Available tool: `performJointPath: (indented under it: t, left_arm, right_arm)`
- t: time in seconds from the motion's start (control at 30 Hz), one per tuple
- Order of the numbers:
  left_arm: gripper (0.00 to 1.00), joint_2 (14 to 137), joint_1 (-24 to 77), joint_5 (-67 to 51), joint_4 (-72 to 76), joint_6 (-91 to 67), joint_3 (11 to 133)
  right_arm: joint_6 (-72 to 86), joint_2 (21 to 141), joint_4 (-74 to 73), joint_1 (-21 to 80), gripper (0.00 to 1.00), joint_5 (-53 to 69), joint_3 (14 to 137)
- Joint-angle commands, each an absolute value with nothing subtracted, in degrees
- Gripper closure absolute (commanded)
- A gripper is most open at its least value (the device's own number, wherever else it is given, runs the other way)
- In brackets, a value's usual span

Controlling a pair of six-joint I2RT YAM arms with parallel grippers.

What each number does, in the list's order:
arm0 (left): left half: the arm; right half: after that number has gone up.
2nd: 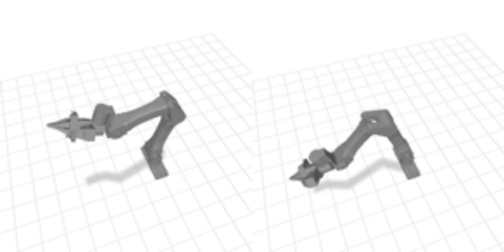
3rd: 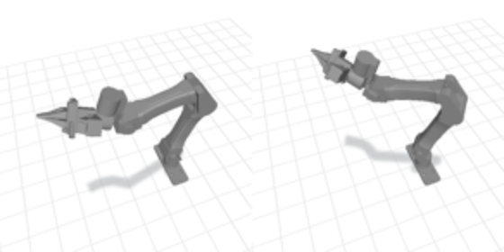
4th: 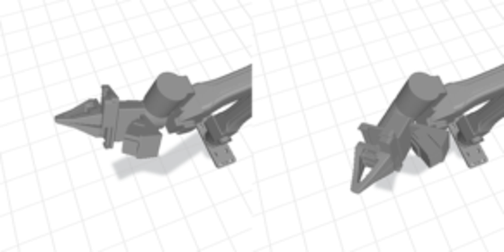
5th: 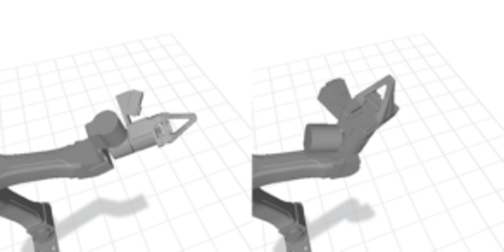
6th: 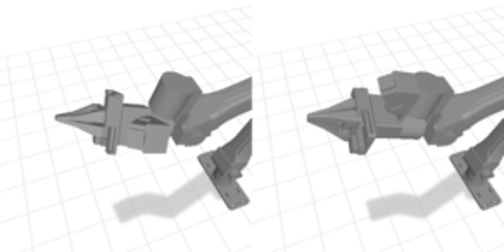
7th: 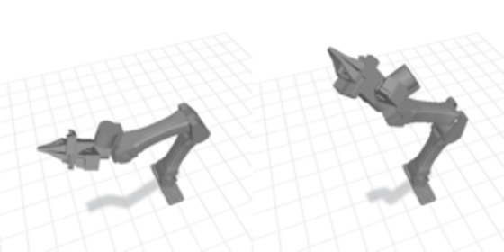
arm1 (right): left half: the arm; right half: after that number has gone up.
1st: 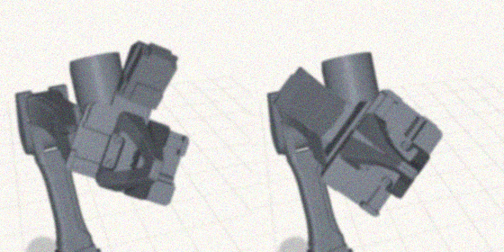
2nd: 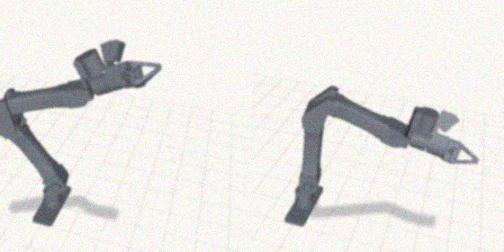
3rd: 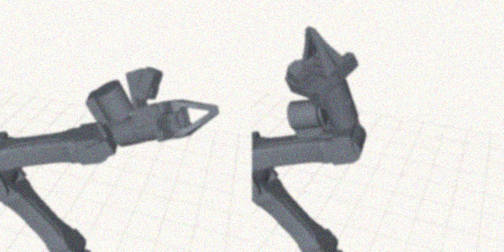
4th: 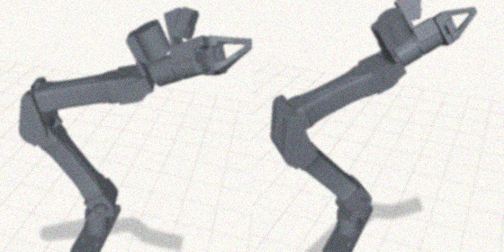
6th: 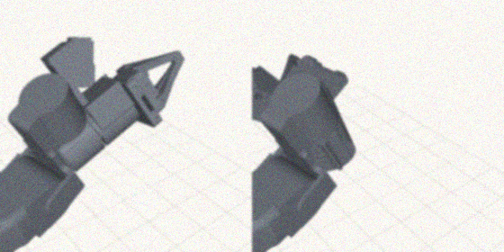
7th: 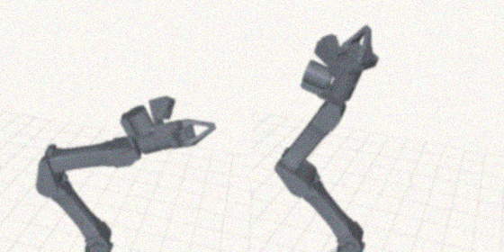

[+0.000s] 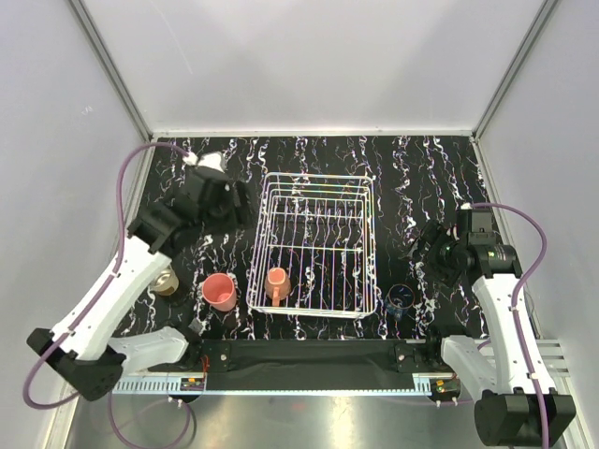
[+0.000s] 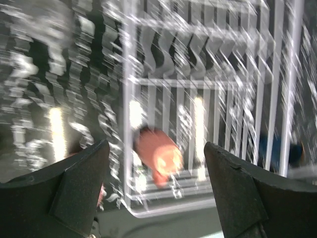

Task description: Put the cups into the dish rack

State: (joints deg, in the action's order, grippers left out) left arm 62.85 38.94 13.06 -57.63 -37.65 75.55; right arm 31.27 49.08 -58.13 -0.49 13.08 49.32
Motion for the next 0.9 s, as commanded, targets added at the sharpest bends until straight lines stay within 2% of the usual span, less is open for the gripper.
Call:
performJointPath:
  t: [0.0,0.13,0.3,0.5,0.63,0.87]
  left_arm:
    - [0.17,65.73,29.04,9.76,-58.89,-31.21,79.80]
    - [0.19,69.85,22.51,11.08,-56.43,-30.24,81.73]
    - [0.28,78.47,16.00,9.58,-55.46,-29.09,85.76]
    - [0.43,90.42,9.86,1.16,-52.74,-29.87,89.03]
    - [0.44,96.76,8.88,0.35,-51.15,-30.76,91.31]
    - [0.40,103.88,8.79,1.85,-48.52,-32.61,91.67]
  right_arm:
    - [30.06,48.87,-56.07,-0.35,0.13,14.24,50.63]
    - [29.97,47.73,-55.72,-0.35,0.09,14.68,50.54]
    - [29.18,47.11,-55.63,-0.35,0.09,16.43,50.45]
    - [28.21,46.85,-55.28,-0.35,0.09,18.54,50.45]
    - [27.95,45.70,-54.85,-0.35,0.08,19.33,50.27]
    - [27.86,45.97,-54.75,-0.35,0.08,19.95,50.10]
